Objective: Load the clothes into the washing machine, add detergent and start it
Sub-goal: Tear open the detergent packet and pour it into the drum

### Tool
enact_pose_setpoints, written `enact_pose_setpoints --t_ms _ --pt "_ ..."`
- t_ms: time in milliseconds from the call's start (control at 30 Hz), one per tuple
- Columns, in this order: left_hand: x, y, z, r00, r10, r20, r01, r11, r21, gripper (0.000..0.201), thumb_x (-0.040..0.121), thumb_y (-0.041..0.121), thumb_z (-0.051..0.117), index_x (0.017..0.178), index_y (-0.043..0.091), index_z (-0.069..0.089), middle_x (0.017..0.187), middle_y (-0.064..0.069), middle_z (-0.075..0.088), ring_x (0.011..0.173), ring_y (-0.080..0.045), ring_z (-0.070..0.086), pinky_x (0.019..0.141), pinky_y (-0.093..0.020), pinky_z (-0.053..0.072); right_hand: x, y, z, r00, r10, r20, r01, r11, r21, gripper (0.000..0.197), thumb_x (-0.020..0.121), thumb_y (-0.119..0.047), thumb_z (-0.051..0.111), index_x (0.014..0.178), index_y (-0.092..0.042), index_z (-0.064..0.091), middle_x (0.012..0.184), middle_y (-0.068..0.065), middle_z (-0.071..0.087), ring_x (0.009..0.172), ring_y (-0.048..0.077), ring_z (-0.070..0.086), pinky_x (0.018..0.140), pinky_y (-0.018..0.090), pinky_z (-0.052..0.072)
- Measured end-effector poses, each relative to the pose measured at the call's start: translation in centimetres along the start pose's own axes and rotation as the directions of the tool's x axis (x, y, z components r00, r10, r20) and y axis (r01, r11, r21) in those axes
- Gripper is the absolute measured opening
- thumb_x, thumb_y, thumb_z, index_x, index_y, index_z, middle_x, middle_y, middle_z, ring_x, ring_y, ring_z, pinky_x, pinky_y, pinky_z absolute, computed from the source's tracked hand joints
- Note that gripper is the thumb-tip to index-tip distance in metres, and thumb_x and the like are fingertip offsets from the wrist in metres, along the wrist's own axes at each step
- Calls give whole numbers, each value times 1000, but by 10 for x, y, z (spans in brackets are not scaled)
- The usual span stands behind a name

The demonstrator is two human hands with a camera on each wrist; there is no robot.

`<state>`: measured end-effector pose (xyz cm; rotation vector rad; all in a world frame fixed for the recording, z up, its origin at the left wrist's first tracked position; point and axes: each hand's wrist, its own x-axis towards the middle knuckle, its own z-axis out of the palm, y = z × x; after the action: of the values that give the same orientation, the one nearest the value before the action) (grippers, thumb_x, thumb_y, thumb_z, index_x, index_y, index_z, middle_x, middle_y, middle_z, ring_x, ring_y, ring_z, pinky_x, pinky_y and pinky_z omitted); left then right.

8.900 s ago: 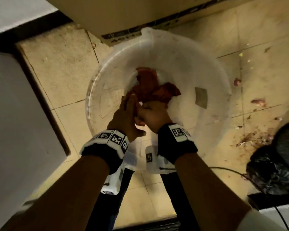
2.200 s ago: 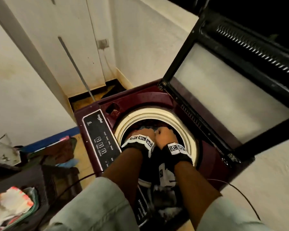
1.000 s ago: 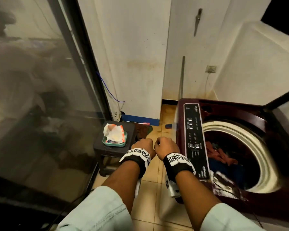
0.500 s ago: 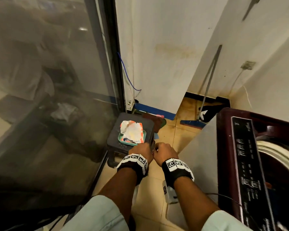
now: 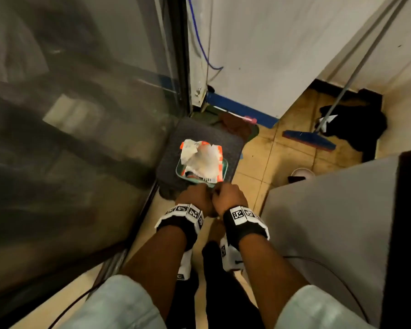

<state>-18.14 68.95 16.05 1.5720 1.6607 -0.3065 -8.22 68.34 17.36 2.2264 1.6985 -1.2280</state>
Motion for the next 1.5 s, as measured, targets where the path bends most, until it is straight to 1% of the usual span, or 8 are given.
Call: enact_pose_setpoints --t_ms 367,500,733,867,1033,1200,1333,1500 --pt "117 -54 12 896 -415 -158 377 898 -226 32 92 28 53 118 9 52 123 -18 57 110 -42 57 86 -44 48 133 23 11 977 70 -199 -58 996 65 38 89 -20 52 127 -17 48 126 14 54 109 39 57 81 42 49" --pt "139 -72 13 901 -414 -131 378 896 -235 39 91 36 56 117 7 54 121 -24 56 107 -47 57 87 -48 47 171 22 2 978 -16 -206 26 999 47 58 90 -21 56 144 -18 33 141 13 43 122 37 50 93 44 46" --pt "145 -72 1 901 -404 -157 373 907 -195 40 91 45 54 115 14 63 125 -18 53 103 -42 60 89 -50 50 191 7 -12 991 -103 -80 95 991 -99 31 94 -22 51 124 -22 60 121 14 64 110 37 59 87 43 51" --pt "130 -65 -20 923 -358 -139 334 927 -168 36 94 34 52 119 9 58 136 -18 41 110 -43 55 95 -48 46 171 -1 -31 992 -57 -117 55 998 -17 29 91 -17 50 115 -22 66 114 16 67 104 38 61 80 38 50" --pt "96 -51 -67 917 -314 -247 171 867 -469 23 97 19 47 110 2 57 115 -23 62 106 -38 59 86 -35 45 122 -4 -64 975 17 -221 26 982 190 26 84 -16 56 105 -18 70 107 17 69 102 37 61 81 34 48" --pt "37 -15 -108 930 -183 -318 -130 645 -753 11 98 11 51 99 3 58 83 -12 59 41 2 56 39 -11 46 42 4 -95 942 97 -322 59 894 445 13 76 -23 59 79 -19 71 81 11 72 82 35 66 77 42 55" --pt "-12 21 -123 963 63 -262 -254 545 -799 18 98 12 52 81 8 58 70 -10 62 56 -16 62 47 -17 53 -45 20 -121 889 173 -424 138 782 608 18 83 -21 60 65 -20 61 62 5 65 61 27 64 56 33 48" --pt "-74 83 -117 921 327 -212 -358 494 -793 21 95 6 55 74 6 59 62 -6 58 54 -11 57 54 -18 55 -158 46 -144 803 231 -550 259 695 670 25 92 -5 55 72 -19 60 58 0 59 40 1 53 37 15 38"
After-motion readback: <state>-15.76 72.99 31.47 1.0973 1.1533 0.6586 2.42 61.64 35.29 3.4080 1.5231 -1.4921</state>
